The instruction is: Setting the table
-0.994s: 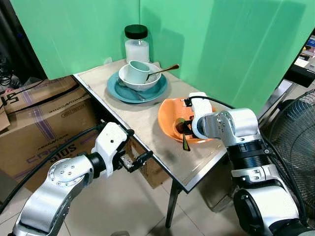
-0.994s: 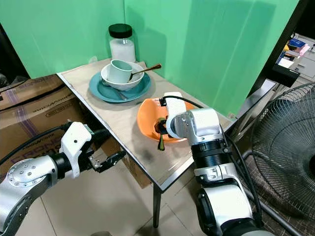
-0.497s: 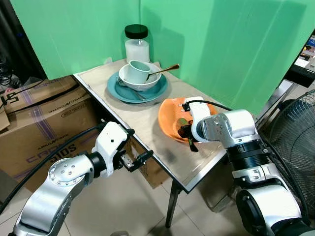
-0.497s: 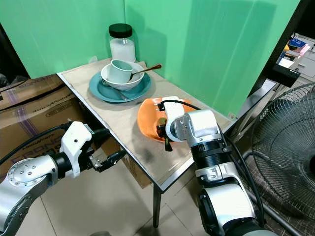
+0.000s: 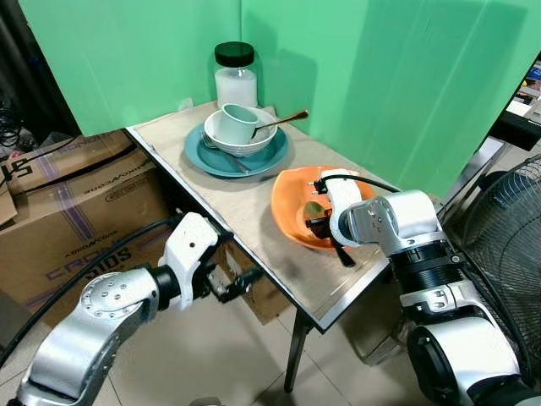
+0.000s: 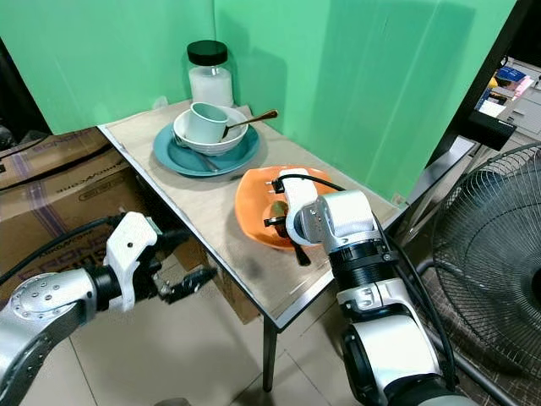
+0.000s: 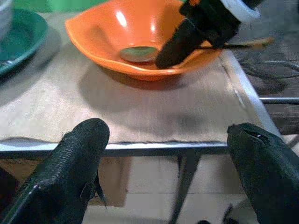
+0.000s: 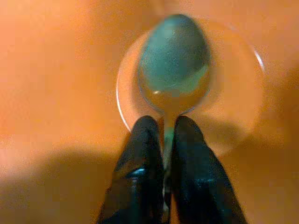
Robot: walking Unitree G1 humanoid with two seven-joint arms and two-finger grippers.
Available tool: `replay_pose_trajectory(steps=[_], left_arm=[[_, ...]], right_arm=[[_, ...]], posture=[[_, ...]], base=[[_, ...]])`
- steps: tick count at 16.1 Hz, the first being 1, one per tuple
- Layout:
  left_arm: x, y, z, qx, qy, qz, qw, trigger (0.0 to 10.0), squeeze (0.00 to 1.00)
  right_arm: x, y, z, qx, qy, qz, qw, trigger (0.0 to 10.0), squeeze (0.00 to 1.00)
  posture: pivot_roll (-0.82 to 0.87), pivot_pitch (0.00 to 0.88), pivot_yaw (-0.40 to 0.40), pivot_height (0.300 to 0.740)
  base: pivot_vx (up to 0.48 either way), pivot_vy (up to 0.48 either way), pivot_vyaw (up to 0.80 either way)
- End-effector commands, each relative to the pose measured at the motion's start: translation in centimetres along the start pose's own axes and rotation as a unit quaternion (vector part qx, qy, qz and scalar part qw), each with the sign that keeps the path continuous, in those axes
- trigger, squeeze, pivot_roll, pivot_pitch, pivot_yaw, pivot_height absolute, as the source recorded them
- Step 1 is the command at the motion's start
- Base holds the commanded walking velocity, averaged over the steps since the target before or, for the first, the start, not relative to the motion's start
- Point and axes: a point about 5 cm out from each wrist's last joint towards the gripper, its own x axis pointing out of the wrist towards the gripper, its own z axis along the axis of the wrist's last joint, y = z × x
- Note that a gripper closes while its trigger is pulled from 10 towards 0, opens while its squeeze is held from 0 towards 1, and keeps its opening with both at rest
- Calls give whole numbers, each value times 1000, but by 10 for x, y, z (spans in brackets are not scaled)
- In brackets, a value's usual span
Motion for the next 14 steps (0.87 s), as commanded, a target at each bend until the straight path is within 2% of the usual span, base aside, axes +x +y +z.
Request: replay_pose_trajectory(steps=[1, 9, 11, 12, 13, 14], left_arm=[[-2, -2, 6, 3, -5, -14, 1000, 10000, 0], [-5, 3, 9, 9, -2, -17, 1000, 10000, 0], [-7, 7, 11, 9, -14, -4, 1000, 10000, 0], [-6, 11, 19, 17, -35, 19, 999, 10000, 0], [-5, 12, 23, 22, -45, 30, 998, 10000, 0], [-1, 14, 34, 40, -70, 59, 995, 10000, 0]], right_arm=[[-2, -1, 5, -3, -4, -2, 1000, 0, 0], [-13, -2, 20, 5, -44, 9, 999, 0, 0], [-27, -6, 32, -2, -98, 11, 995, 0, 0], [-50, -10, 45, 5, -185, 32, 982, 0, 0], [-59, -12, 49, 6, -220, 41, 975, 0, 0], [-85, -17, 47, -2, -318, 50, 947, 2588, 0]], posture=[[92, 0, -27, 740], [94, 0, -26, 740], [95, 0, -27, 740], [94, 0, -23, 740], [94, 0, -23, 740], [87, 0, -21, 740]], base=[[0, 0, 0], [0, 0, 0], [0, 0, 0], [0, 0, 0], [0, 0, 0], [0, 0, 0]])
